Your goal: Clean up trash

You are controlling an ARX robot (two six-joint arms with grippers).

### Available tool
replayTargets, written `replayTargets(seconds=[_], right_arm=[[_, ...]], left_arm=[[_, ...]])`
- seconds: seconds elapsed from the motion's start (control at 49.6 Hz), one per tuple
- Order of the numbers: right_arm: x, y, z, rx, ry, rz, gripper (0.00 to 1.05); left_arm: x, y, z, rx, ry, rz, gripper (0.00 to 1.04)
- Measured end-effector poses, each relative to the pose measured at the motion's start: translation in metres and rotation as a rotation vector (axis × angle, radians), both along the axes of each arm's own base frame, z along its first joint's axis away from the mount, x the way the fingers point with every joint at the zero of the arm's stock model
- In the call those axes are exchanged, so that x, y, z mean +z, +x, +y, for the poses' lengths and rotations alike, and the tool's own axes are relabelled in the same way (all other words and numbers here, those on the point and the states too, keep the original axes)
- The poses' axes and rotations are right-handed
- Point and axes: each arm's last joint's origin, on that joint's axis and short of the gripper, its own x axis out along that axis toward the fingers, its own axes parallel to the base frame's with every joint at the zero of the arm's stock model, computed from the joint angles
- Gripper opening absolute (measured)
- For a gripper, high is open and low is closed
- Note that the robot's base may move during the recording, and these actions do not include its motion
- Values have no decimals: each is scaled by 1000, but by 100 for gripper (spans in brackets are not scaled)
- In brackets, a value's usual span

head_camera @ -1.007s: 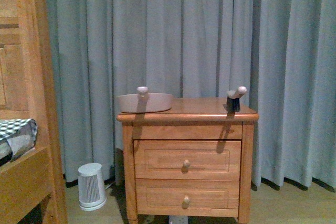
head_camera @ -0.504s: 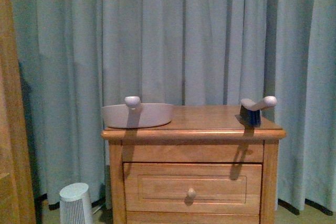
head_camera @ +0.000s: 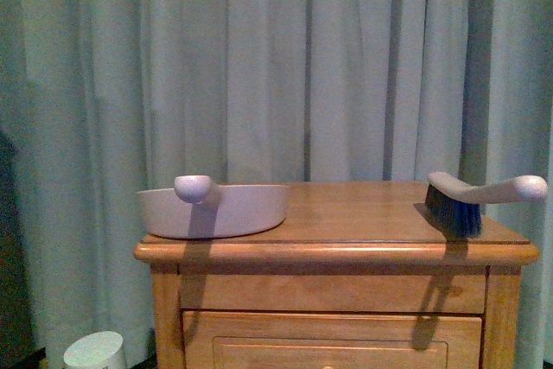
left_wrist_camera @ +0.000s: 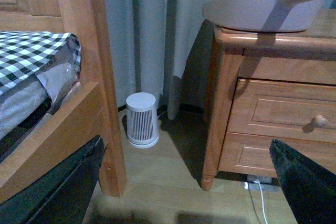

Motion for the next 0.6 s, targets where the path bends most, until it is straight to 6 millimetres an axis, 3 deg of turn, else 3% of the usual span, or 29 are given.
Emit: replayTargets(seconds=[0.604], right_arm=[[0, 0, 0, 0, 0, 0, 97]], left_arm=[[0, 0, 0, -1, 0, 0, 97]])
